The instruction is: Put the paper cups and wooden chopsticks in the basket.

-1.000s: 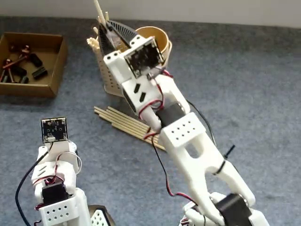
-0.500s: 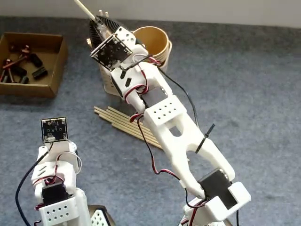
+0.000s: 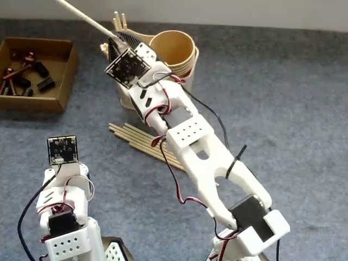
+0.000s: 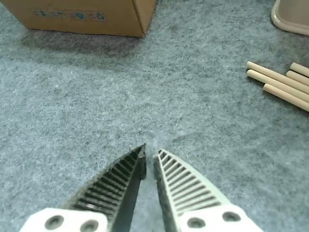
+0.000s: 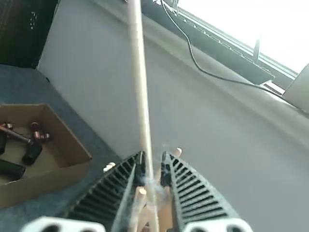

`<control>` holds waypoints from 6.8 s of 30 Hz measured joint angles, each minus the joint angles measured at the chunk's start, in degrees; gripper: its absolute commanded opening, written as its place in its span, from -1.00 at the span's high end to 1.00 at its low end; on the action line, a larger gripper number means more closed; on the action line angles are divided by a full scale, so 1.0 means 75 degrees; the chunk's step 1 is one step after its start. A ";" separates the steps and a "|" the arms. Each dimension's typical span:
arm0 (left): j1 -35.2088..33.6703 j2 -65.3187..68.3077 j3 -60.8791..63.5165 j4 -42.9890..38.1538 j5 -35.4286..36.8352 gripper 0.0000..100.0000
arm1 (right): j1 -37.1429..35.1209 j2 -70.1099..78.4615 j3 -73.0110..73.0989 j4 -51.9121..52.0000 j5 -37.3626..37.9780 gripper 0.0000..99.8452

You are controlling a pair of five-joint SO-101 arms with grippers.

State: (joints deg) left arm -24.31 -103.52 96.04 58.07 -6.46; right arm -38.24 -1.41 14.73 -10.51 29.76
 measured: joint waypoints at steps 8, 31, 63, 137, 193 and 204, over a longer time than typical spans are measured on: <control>0.0000 0.0000 0.0000 0.0000 0.0000 0.91 | -0.0117 -0.0563 0.0164 0.0199 -0.0410 0.86; 0.0000 0.0000 0.0000 0.0000 0.0000 0.91 | -0.0492 -0.4607 0.3235 0.1160 -0.0903 0.86; 0.0000 0.0000 0.0000 0.0000 0.0000 0.91 | 0.0105 -1.0807 0.9190 0.3493 -0.0903 0.86; 0.6248 1.2683 -0.8557 0.1594 -0.6341 0.79 | 0.6658 -1.3749 1.0842 0.3364 -0.6318 0.86; 0.6505 1.6914 -1.1710 0.2180 -0.6670 0.85 | 0.6693 -1.3749 1.0842 0.3364 -0.6318 0.85; 0.6517 1.6914 -1.1698 0.2344 -0.6658 0.99 | 0.6693 -1.3749 1.0842 0.3364 -0.6318 0.85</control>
State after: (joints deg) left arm 24.57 23.34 8.31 75.65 -56.40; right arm 11.96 -104.53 96.04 14.73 -17.63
